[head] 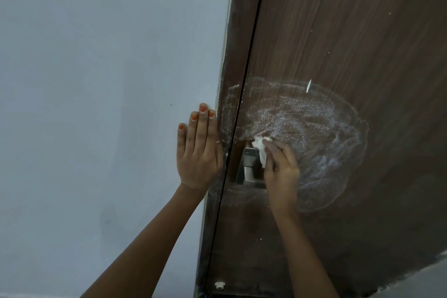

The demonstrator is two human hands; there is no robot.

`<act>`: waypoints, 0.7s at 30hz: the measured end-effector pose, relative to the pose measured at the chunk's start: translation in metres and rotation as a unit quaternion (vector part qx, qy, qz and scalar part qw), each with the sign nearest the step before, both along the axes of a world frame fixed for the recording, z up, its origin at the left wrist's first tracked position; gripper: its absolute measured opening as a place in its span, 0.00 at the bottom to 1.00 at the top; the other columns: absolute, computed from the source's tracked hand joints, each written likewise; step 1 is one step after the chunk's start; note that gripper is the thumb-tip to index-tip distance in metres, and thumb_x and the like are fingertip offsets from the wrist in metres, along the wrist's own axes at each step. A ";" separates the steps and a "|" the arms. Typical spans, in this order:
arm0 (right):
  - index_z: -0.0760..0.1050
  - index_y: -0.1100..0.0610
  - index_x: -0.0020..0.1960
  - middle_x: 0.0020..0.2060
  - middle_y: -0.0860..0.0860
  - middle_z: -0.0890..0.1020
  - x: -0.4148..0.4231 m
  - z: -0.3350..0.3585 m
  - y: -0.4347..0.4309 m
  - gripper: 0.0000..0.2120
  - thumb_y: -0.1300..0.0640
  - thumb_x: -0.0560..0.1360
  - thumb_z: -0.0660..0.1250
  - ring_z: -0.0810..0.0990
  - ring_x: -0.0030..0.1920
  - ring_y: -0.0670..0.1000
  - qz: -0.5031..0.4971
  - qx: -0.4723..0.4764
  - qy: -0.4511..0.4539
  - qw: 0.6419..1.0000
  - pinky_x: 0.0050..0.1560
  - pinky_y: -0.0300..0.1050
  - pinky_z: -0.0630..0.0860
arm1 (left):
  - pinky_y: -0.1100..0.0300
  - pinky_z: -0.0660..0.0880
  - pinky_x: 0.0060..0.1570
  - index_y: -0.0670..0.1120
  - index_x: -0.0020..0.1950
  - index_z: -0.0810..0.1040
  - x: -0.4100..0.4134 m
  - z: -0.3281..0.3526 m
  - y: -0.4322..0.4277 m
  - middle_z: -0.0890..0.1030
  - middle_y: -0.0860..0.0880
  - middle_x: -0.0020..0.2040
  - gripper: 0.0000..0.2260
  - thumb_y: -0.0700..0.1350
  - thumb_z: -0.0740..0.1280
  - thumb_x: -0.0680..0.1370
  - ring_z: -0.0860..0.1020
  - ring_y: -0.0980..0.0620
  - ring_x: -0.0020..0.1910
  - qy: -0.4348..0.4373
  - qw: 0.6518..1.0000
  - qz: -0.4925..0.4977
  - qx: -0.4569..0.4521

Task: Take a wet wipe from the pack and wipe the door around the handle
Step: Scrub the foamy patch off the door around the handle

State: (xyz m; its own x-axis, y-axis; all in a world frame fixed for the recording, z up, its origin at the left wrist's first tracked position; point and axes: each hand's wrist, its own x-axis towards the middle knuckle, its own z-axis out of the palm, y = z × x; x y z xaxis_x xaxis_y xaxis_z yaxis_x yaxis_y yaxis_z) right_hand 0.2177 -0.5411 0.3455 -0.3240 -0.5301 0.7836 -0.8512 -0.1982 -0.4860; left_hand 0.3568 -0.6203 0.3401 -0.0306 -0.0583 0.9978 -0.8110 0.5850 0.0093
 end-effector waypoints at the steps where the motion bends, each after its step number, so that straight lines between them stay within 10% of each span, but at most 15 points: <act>1: 0.79 0.66 0.55 0.49 0.60 0.80 0.003 0.005 -0.005 0.14 0.74 0.70 0.68 0.79 0.50 0.53 -0.012 -0.024 -0.009 1.000 0.53 0.43 0.77 | 0.53 0.46 0.76 0.42 0.78 0.46 0.000 0.000 0.000 0.44 0.48 0.78 0.24 0.43 0.48 0.83 0.46 0.51 0.77 -0.001 1.000 0.001 0.001; 10: 0.82 0.62 0.44 0.42 0.55 0.84 0.024 -0.003 -0.025 0.14 0.73 0.61 0.72 0.79 0.47 0.53 -0.057 -0.005 0.224 0.973 0.49 0.45 0.75 | 0.53 0.46 0.76 0.42 0.78 0.46 0.001 0.000 -0.001 0.44 0.47 0.78 0.24 0.43 0.47 0.83 0.46 0.50 0.77 -0.004 1.000 0.004 -0.003; 16: 0.81 0.65 0.47 0.44 0.59 0.82 -0.003 0.015 -0.020 0.09 0.72 0.68 0.69 0.78 0.45 0.58 -0.106 -0.092 -0.005 0.990 0.46 0.42 0.77 | 0.53 0.46 0.76 0.42 0.78 0.46 -0.001 -0.003 -0.002 0.45 0.48 0.78 0.24 0.43 0.48 0.83 0.47 0.50 0.77 -0.001 1.000 0.001 0.004; 21: 0.80 0.65 0.52 0.47 0.60 0.81 0.017 0.027 -0.039 0.12 0.67 0.70 0.67 0.77 0.48 0.55 -0.062 -0.096 0.056 0.992 0.50 0.38 0.76 | 0.53 0.46 0.76 0.42 0.78 0.46 -0.001 -0.003 -0.002 0.44 0.48 0.78 0.24 0.44 0.48 0.84 0.47 0.50 0.77 -0.001 1.000 0.002 0.004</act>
State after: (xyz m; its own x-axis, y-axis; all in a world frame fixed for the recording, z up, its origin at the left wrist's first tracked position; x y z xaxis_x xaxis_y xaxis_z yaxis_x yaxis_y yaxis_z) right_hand 0.2349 -0.5799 0.3726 -0.2821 -0.3286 0.9013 -0.9215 -0.1685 -0.3499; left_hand 0.3558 -0.6219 0.3372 -0.0317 -0.0671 0.9972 -0.8128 0.5824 0.0134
